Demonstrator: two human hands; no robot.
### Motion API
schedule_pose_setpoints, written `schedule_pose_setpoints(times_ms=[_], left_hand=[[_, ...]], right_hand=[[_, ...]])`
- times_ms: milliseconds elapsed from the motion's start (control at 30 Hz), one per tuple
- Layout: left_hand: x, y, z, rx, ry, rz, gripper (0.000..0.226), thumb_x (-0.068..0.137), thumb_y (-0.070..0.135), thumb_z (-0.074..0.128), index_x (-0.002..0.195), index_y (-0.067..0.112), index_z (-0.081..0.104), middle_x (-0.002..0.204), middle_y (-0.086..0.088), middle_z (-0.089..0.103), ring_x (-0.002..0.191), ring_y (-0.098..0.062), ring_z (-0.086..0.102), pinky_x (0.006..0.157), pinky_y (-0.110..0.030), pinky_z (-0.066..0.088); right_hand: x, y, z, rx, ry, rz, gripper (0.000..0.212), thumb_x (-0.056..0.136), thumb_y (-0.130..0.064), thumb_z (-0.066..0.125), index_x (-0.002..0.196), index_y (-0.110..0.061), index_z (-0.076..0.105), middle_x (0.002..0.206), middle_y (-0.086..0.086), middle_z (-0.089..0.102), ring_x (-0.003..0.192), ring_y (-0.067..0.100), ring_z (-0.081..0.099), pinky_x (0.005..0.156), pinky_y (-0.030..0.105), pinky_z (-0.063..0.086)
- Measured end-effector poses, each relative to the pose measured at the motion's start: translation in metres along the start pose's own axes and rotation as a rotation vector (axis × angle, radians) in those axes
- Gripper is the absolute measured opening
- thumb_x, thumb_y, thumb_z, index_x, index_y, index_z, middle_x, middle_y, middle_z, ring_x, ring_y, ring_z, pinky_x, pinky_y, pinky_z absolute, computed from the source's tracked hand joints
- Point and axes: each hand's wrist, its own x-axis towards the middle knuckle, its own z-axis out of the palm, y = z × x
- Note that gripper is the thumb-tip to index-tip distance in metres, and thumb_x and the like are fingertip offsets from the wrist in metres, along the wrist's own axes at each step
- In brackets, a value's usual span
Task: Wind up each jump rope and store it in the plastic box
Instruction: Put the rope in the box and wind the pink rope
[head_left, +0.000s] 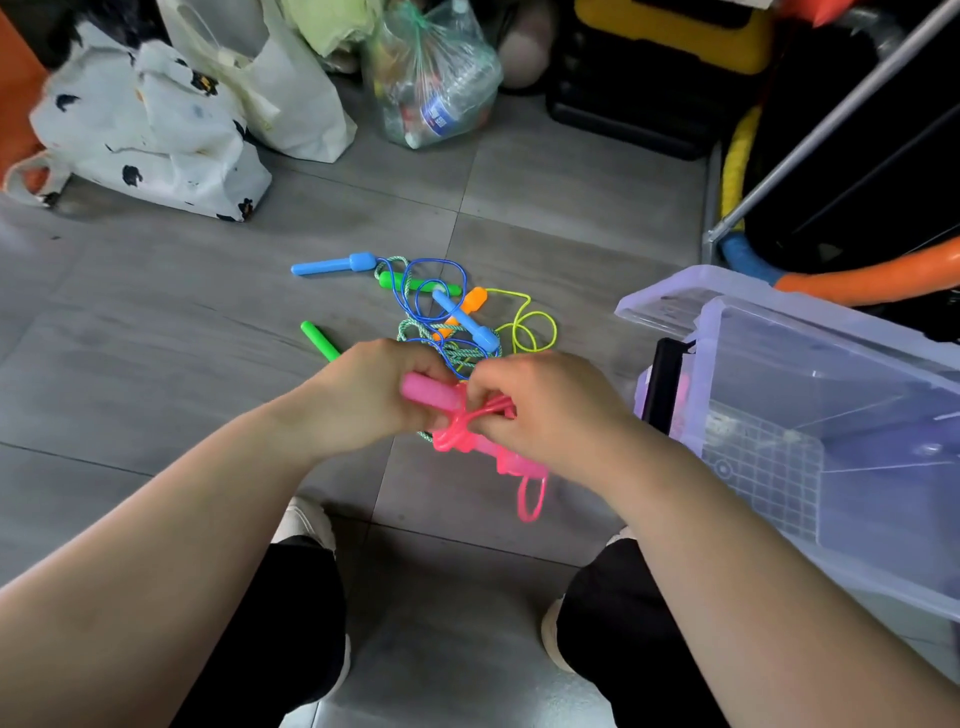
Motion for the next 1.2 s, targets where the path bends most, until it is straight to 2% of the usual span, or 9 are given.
schedule_pose_setpoints(times_ms=[133, 300, 433, 533, 633, 800, 1033, 1133, 1200], left_hand=[[-0.001, 0.003, 0.0, -0.126, -0.138, 0.002, 0.028, 0.07, 0.004, 0.073, 0.069, 0.027, 0.058, 0.043, 0.021, 0.057, 0.041, 0.006, 0.049, 0.044, -0.005, 0.038], [-0.007, 0.006, -0.005, -0.303, -0.201, 0.049, 0.014, 0.057, 0.026, 0.067, 0.07, 0.027, 0.062, 0.051, 0.017, 0.061, 0.043, 0.002, 0.051, 0.045, -0.01, 0.043], [-0.01, 0.008, -0.009, -0.405, -0.197, 0.081, 0.016, 0.054, 0.035, 0.07, 0.066, 0.025, 0.068, 0.053, 0.014, 0.063, 0.047, 0.005, 0.051, 0.046, -0.007, 0.041], [-0.01, 0.009, -0.005, -0.433, -0.201, 0.076, 0.016, 0.061, 0.034, 0.073, 0.074, 0.027, 0.068, 0.062, 0.011, 0.067, 0.053, 0.0, 0.06, 0.049, -0.016, 0.05], [-0.013, 0.01, -0.003, -0.512, -0.22, 0.015, 0.012, 0.069, 0.029, 0.067, 0.079, 0.026, 0.063, 0.061, 0.008, 0.069, 0.05, -0.006, 0.064, 0.037, -0.019, 0.047], [-0.012, 0.009, -0.005, -0.533, -0.216, 0.015, 0.022, 0.056, 0.029, 0.072, 0.072, 0.021, 0.06, 0.045, 0.001, 0.059, 0.038, -0.006, 0.052, 0.034, -0.012, 0.031], [-0.018, 0.01, -0.013, -0.811, -0.374, 0.168, 0.04, 0.035, 0.054, 0.084, 0.063, 0.03, 0.068, 0.05, 0.001, 0.062, 0.039, -0.008, 0.053, 0.037, -0.013, 0.037], [-0.013, 0.01, -0.016, -1.045, -0.232, 0.165, 0.037, 0.037, 0.05, 0.084, 0.06, 0.026, 0.07, 0.049, 0.008, 0.057, 0.038, -0.003, 0.048, 0.039, -0.011, 0.039], [-0.006, 0.011, -0.015, -1.177, -0.058, 0.108, 0.032, 0.042, 0.042, 0.083, 0.06, 0.019, 0.071, 0.048, 0.007, 0.055, 0.038, -0.002, 0.045, 0.036, -0.009, 0.034]], right_hand=[[-0.001, 0.003, -0.003, 0.208, -0.022, 0.034, 0.007, 0.076, -0.02, 0.067, 0.081, -0.022, 0.061, 0.064, -0.012, 0.05, 0.066, 0.009, 0.045, 0.062, 0.026, 0.035], [0.002, 0.014, -0.009, 0.65, -0.038, 0.055, 0.029, 0.068, -0.006, 0.075, 0.064, -0.028, 0.056, 0.06, -0.015, 0.056, 0.057, -0.008, 0.052, 0.06, 0.005, 0.04], [0.006, 0.026, -0.017, 0.901, -0.059, 0.078, 0.025, 0.072, 0.005, 0.067, 0.066, -0.018, 0.058, 0.051, -0.016, 0.061, 0.051, -0.009, 0.053, 0.055, 0.005, 0.042], [0.007, 0.03, -0.014, 0.914, -0.105, 0.07, 0.023, 0.074, 0.004, 0.065, 0.067, -0.017, 0.057, 0.051, -0.018, 0.061, 0.052, -0.008, 0.053, 0.055, 0.005, 0.042], [0.009, 0.031, -0.007, 0.903, -0.077, 0.091, 0.023, 0.073, 0.002, 0.066, 0.067, -0.018, 0.056, 0.051, -0.02, 0.06, 0.052, -0.009, 0.052, 0.057, 0.005, 0.042], [0.009, 0.028, -0.006, 0.92, -0.041, 0.085, 0.025, 0.073, 0.004, 0.065, 0.066, -0.017, 0.056, 0.049, -0.019, 0.06, 0.049, -0.008, 0.052, 0.054, 0.004, 0.041], [0.005, 0.028, -0.011, 1.219, -0.162, 0.128, 0.016, 0.071, 0.0, 0.059, 0.065, -0.015, 0.057, 0.049, -0.011, 0.059, 0.042, -0.003, 0.049, 0.044, 0.008, 0.038], [0.012, 0.041, 0.01, 1.316, -0.004, 0.398, 0.029, 0.088, 0.003, 0.046, 0.066, -0.016, 0.052, 0.066, 0.004, 0.068, 0.045, 0.004, 0.048, 0.041, 0.012, 0.038], [0.018, 0.037, 0.021, 1.176, 0.036, 0.333, 0.03, 0.09, -0.002, 0.045, 0.062, -0.014, 0.051, 0.046, -0.003, 0.058, 0.035, 0.003, 0.04, 0.04, 0.016, 0.031]])
